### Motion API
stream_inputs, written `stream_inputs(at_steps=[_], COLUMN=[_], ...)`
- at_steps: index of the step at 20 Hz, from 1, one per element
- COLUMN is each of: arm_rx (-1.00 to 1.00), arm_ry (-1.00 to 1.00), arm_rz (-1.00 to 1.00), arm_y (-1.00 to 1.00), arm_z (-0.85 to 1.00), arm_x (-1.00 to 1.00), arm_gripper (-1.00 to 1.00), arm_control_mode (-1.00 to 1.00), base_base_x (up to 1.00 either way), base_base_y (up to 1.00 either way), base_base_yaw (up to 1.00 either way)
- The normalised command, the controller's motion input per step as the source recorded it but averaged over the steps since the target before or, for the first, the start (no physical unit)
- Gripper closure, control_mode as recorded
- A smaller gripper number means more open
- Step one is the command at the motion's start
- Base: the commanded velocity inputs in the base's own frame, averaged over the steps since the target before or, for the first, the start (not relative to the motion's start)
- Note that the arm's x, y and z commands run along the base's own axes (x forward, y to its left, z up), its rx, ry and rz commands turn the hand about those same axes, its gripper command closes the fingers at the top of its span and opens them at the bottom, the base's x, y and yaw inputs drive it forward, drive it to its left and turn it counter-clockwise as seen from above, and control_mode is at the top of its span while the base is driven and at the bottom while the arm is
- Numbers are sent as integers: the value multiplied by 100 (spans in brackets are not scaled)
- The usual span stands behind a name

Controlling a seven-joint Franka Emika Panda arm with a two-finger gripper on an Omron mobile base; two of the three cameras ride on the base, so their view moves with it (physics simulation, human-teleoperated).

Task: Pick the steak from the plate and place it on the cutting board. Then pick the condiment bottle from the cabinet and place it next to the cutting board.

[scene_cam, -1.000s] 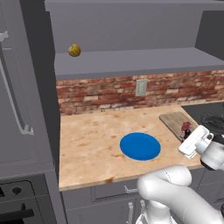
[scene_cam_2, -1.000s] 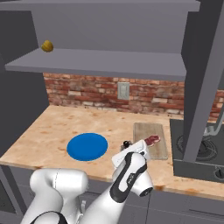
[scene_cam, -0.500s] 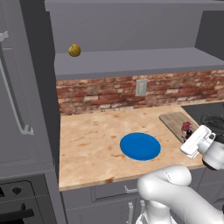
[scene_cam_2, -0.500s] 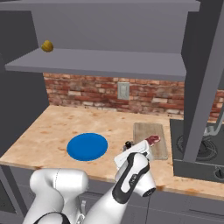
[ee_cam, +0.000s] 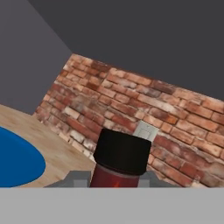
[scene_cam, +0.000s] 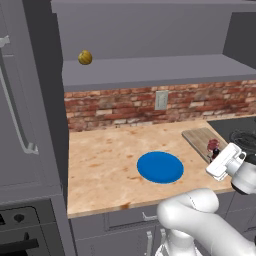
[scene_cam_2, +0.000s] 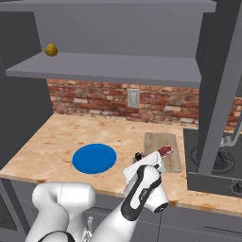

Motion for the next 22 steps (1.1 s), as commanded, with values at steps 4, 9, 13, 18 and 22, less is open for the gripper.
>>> stream_inputs(at_steps=[4, 9, 13, 18, 22], arm_rx=[0, 0, 0, 0, 0], arm_ry=[0, 0, 0, 0, 0], arm_rz=[0, 0, 0, 0, 0], arm_y=[0, 0, 0, 0, -1], arm_z=[0, 0, 0, 0, -1], arm_x=[0, 0, 0, 0, 0], arm_gripper=[100, 100, 100, 100, 100], arm_control_mode=[-100, -100, -100, -100, -100], base_base_x=[0, 0, 0, 0, 0], base_base_y=[0, 0, 0, 0, 0], base_base_yaw=[0, 0, 0, 0, 0])
